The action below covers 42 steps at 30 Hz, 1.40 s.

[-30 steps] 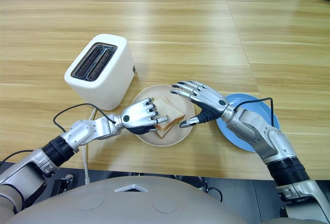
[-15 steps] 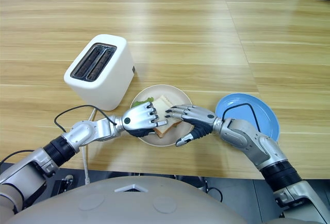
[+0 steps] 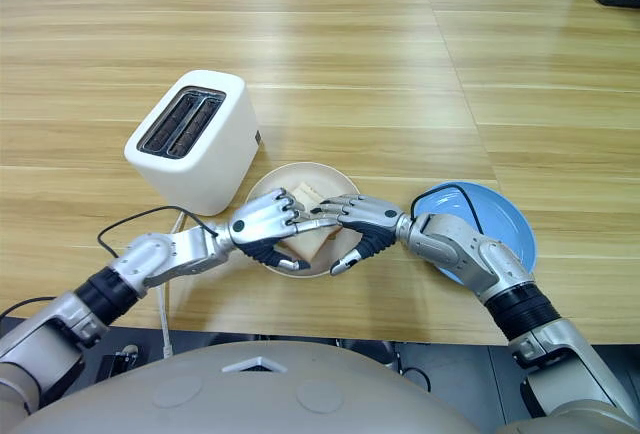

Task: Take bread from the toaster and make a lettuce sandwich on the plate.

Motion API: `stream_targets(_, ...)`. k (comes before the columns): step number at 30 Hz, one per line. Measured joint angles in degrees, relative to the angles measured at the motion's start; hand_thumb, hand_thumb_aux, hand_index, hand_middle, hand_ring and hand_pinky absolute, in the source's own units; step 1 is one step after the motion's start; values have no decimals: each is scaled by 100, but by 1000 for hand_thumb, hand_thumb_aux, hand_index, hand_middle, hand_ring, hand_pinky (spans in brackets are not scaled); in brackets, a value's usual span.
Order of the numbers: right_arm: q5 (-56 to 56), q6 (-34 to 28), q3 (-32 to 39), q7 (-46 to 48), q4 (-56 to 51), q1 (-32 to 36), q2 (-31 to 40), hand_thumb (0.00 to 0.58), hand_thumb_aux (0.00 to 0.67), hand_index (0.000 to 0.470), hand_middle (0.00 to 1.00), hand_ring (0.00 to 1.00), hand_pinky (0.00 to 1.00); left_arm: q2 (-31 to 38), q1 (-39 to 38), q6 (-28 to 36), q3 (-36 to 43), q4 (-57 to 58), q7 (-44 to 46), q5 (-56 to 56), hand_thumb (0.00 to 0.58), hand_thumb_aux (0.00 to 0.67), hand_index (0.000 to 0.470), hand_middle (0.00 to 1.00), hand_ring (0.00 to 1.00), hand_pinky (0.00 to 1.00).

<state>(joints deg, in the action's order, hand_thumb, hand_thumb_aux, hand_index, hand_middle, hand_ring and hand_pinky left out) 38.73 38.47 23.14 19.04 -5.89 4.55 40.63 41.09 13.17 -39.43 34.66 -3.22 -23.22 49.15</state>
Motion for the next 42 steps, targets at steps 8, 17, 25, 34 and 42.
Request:
stream_targets(8, 30, -60, -54, -276, 19, -187, -11, 0, 0, 0, 0, 0, 0, 1248, -544, -260, -2140, -585, 1292, -2450, 0, 0, 0, 0, 0, 0)
stream_targets(17, -524, 276, -1373, -1421, 656, -716, 120, 0, 0, 0, 0, 0, 0, 1244, -1525, -545, -2978, 206, 2085, -2846, 0, 0, 0, 0, 0, 0)
stream_targets(25, -2885, 859, -2107, -1160, 1170, -1593, 298, 0, 0, 0, 0, 0, 0, 1070, -2037, -913, -2624, 186, 3160, -3565, 580, 670, 460, 733, 733, 733)
stream_targets(34, -4564, 703, -1365, 805, 1272, -2865, 1061, 580, 670, 460, 1000, 1000, 1000, 1398, -2871, -940, -1820, 232, 5161, -5063, 580, 670, 460, 1000, 1000, 1000)
stream_targets(42, -4491, 420, -1120, 1536, 611, -2493, 602, 580, 670, 460, 1000, 1000, 1000, 1155, -2853, -811, -1731, 654, 5959, -5154, 580, 670, 460, 1000, 1000, 1000)
